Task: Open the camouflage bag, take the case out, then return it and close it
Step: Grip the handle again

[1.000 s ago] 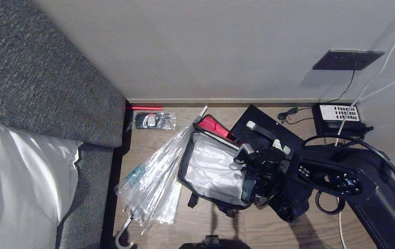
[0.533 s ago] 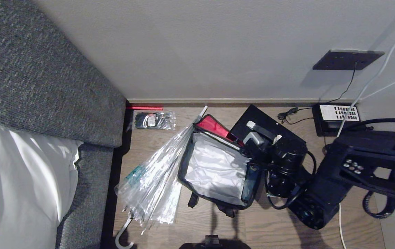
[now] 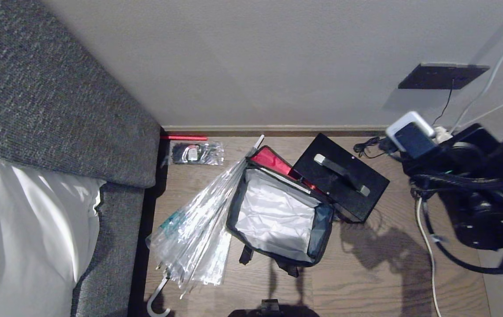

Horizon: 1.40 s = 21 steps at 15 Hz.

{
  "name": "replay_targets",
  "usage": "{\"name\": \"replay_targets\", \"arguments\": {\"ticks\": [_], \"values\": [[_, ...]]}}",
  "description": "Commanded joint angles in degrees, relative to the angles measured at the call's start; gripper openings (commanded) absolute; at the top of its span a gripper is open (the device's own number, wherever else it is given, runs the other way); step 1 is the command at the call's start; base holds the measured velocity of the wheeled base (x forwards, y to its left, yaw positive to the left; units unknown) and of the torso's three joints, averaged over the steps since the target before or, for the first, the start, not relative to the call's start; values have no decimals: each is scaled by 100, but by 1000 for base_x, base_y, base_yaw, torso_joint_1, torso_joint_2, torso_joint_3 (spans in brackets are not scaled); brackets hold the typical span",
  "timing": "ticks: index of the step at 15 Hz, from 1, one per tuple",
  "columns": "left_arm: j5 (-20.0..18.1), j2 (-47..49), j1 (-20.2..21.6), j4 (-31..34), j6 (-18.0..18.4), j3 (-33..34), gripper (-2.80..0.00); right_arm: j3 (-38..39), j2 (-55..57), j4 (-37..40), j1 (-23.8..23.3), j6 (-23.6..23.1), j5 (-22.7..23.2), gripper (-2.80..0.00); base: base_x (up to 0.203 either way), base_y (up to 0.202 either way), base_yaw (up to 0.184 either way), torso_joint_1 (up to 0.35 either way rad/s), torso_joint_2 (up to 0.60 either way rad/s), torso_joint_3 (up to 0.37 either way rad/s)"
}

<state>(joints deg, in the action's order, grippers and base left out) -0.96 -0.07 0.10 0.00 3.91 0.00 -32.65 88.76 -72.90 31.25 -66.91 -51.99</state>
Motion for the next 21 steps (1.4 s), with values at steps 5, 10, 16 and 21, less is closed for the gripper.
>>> {"name": "replay_targets", "arguments": {"ticks": [5, 10, 16, 21], "values": [[0, -1, -1, 0, 4, 0, -280, 828, -4971, 2755, -900, 925, 18, -280, 0, 0, 0, 0, 0, 0], [0, 7, -1, 0, 4, 0, -280, 1501, -7546, 7789, -2671, 5823, 3671, -280, 0, 0, 0, 0, 0, 0], [0, 7, -1, 0, 13, 0, -280, 2874, -8653, 8239, -3074, 6747, 5172, -280, 0, 0, 0, 0, 0, 0], [0, 7, -1, 0, 8, 0, -280, 2956, -9052, 8078, -3080, 6496, 5208, -280, 0, 0, 0, 0, 0, 0]]}}
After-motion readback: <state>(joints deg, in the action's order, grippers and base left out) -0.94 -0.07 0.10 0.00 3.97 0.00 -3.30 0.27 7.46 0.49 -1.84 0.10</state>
